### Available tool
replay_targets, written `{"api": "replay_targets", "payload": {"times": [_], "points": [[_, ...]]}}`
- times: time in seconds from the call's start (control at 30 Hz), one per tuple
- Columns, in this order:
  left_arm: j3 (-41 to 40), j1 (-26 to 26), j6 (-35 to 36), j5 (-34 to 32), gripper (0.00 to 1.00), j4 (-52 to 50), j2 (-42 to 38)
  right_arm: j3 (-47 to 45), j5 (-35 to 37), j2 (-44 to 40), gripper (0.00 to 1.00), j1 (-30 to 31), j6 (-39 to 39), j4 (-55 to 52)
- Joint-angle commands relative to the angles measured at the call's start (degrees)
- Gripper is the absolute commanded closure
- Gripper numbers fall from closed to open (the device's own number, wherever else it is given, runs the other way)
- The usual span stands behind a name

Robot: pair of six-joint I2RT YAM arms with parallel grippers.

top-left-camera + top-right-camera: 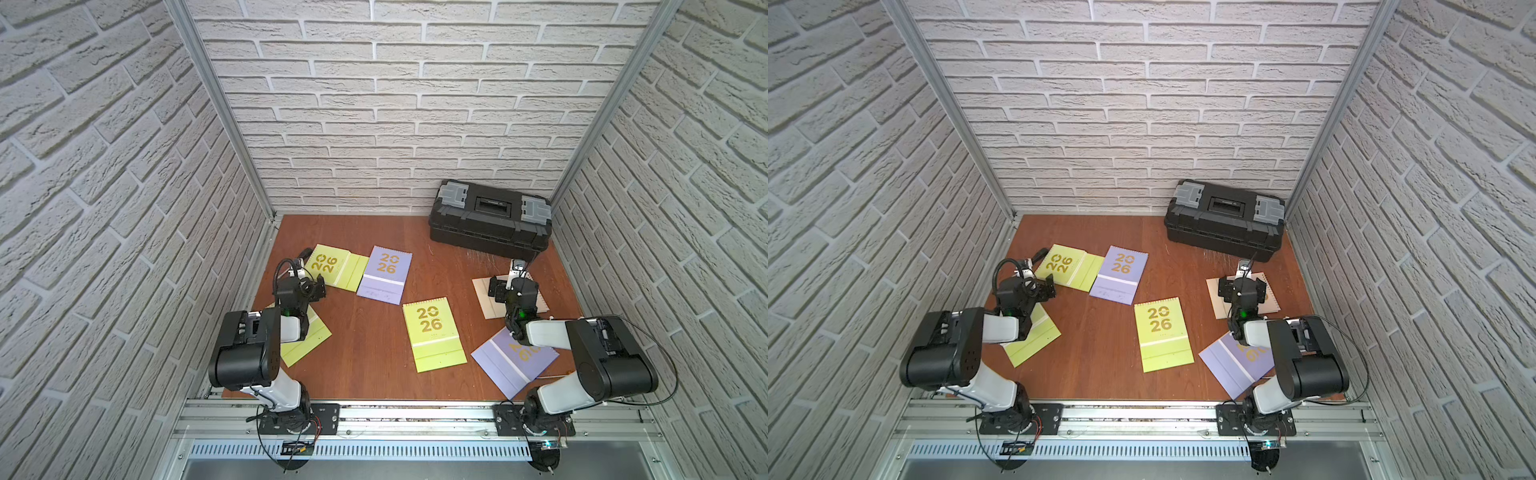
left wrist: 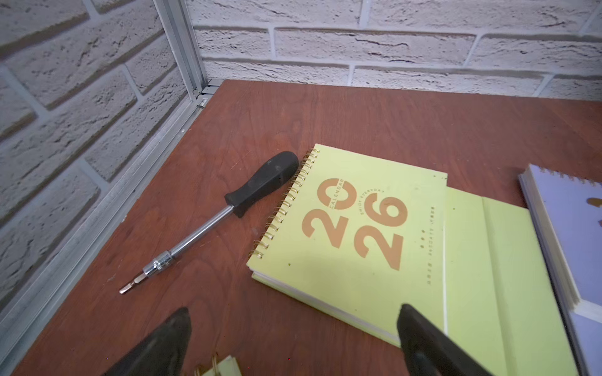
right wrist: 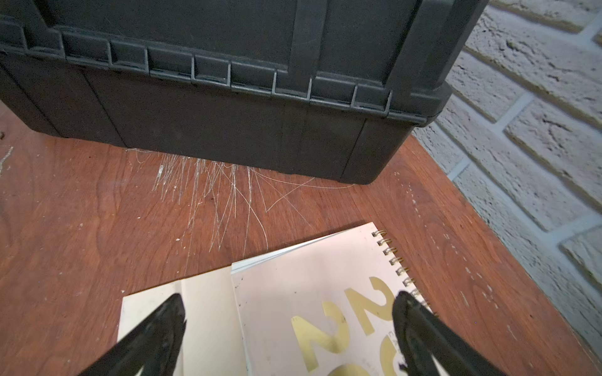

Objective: Stack the calendars
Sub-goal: Adjust the calendar at the center of the board.

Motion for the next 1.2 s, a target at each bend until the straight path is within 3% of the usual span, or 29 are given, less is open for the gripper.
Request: {"api": "replay_targets", "payload": {"times": [0.0, 0.57, 0.67, 0.73, 0.83, 0.97, 1.17], "points": [[-0.3, 0.0, 1.25, 0.49, 0.02, 2.0, -0.46, 0.41, 0.67, -0.82, 0.01, 0.23, -0.26, 2.01], [-0.39, 0.01, 1.22, 0.23, 0.02, 2.15, -0.61, 0.26, 0.6, -0.96, 0.01, 0.23, -0.26, 2.07], [-0.31, -3.62, 1.41, -12.62, 0.02, -0.45, -4.44, 1.52, -3.54, -3.14, 0.0, 0.28, -2.49, -0.49], [2.02, -7.33, 3.29, -19.65, 0.02, -9.62, -11.32, 10.05, -8.38, -8.8, 0.04, 0.75, -3.82, -21.5], [9.78, -10.2, 0.31, -24.49, 0.02, -30.22, -20.79, 22.45, -3.54, -11.74, 0.05, 1.57, 0.28, -43.18], [20.15, -13.42, -7.32, -26.43, 0.02, -53.78, -28.91, 26.3, 1.68, -17.64, 0.04, 2.94, 3.03, -52.22], [29.61, -21.39, -18.63, -27.62, 0.02, -77.24, -34.02, 32.25, -1.22, -25.27, 0.04, 4.14, 13.79, -75.22]]}}
